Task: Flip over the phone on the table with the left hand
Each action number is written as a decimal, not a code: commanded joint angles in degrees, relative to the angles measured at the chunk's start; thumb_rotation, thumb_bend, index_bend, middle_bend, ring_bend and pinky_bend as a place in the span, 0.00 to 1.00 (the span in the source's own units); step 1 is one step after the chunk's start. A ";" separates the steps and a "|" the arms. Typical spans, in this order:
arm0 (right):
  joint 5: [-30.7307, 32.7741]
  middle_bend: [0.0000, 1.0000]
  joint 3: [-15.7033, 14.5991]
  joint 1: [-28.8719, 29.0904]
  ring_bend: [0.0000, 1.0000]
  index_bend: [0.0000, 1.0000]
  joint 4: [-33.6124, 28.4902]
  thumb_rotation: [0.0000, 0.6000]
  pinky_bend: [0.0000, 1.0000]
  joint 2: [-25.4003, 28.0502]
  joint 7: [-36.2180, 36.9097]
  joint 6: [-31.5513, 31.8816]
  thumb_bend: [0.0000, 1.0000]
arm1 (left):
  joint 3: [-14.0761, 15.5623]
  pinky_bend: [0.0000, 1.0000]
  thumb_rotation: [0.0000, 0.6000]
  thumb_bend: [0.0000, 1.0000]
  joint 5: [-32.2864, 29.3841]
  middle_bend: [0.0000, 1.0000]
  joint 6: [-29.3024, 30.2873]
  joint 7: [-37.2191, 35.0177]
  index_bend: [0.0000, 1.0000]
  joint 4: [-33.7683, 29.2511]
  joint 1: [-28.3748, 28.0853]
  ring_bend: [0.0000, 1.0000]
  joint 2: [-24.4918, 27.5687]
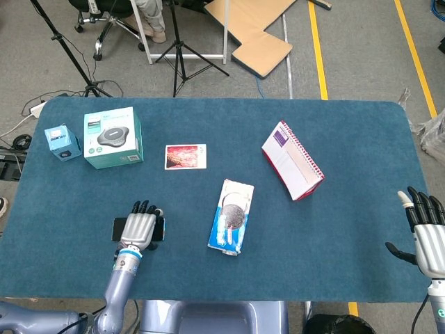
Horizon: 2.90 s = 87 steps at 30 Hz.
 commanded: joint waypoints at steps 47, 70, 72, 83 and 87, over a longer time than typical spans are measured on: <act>0.22 0.00 -0.19 0.21 0.00 0.00 -0.27 1.00 0.00 -0.44 -1.37 -0.50 0.00 | -2.60 0.00 1.00 0.31 30.84 0.38 -14.69 -69.00 0.40 -2.85 6.88 0.00 16.17; 0.37 0.00 -0.31 0.37 0.00 0.00 -0.16 1.00 0.00 -0.71 -2.21 -0.88 0.00 | 3.55 0.00 1.00 0.26 50.91 0.40 -10.12 -129.36 0.40 17.92 6.53 0.00 10.85; 0.42 0.00 -0.31 0.37 0.00 0.00 -0.22 1.00 0.00 -0.71 -2.20 -0.91 0.00 | 4.08 0.00 1.00 0.26 51.06 0.40 -10.24 -134.07 0.40 19.80 6.18 0.00 10.16; 0.64 0.00 -0.23 0.28 0.00 0.00 -0.30 1.00 0.00 -0.52 -1.88 -0.85 0.00 | 7.16 0.00 1.00 0.23 53.16 0.39 -8.38 -146.50 0.40 30.48 4.84 0.00 6.07; 0.75 0.00 -0.23 0.32 0.00 0.00 -0.32 1.00 0.00 -0.50 -1.90 -1.00 0.00 | 8.42 0.00 1.00 0.16 54.38 0.24 -7.06 -147.29 0.34 31.72 4.57 0.00 6.27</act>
